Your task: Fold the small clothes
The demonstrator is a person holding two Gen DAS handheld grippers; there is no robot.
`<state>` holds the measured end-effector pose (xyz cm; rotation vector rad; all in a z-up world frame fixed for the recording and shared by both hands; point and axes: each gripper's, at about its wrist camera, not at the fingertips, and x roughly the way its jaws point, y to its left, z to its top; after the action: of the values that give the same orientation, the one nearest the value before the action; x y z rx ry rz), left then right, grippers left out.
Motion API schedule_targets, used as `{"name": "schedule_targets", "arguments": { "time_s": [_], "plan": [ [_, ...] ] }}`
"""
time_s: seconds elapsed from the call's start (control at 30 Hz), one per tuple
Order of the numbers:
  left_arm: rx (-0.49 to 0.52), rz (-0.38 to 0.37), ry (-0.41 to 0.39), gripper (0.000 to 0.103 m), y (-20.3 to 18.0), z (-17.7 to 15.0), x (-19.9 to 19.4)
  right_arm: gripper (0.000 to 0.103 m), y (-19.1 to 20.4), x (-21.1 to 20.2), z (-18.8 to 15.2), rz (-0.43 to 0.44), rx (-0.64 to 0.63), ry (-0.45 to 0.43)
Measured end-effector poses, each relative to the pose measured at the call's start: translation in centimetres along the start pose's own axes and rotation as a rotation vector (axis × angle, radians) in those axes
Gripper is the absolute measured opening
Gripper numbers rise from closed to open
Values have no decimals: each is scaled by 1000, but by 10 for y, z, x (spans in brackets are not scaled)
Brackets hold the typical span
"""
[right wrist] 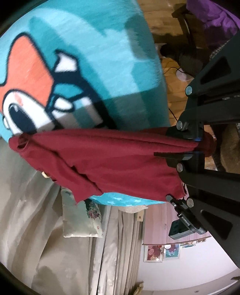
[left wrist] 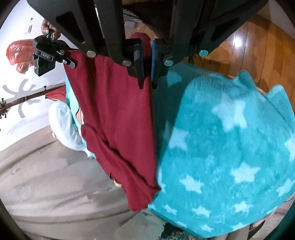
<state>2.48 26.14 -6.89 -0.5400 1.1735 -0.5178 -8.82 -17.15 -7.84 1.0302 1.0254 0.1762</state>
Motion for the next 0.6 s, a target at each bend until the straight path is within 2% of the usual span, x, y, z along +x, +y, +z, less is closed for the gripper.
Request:
{"name": "schedule_targets", "arguments": {
  "time_s": [0.13,0.23,0.43,0.6],
  "plan": [
    [2,-17,-37,6,-10,25,-6,7,21,-6,22,22,-41,-21],
    [-4,-20,-63,6,-23,59,-2,7,39,-7,52,34,-77,-39],
    [-7,25,-126,6,-56,142,24,7,68,7,141,43,-146,-77],
    [-54,57,-122,6,-79,223,76,7,75,42,231,37,-144,-83]
  ]
}}
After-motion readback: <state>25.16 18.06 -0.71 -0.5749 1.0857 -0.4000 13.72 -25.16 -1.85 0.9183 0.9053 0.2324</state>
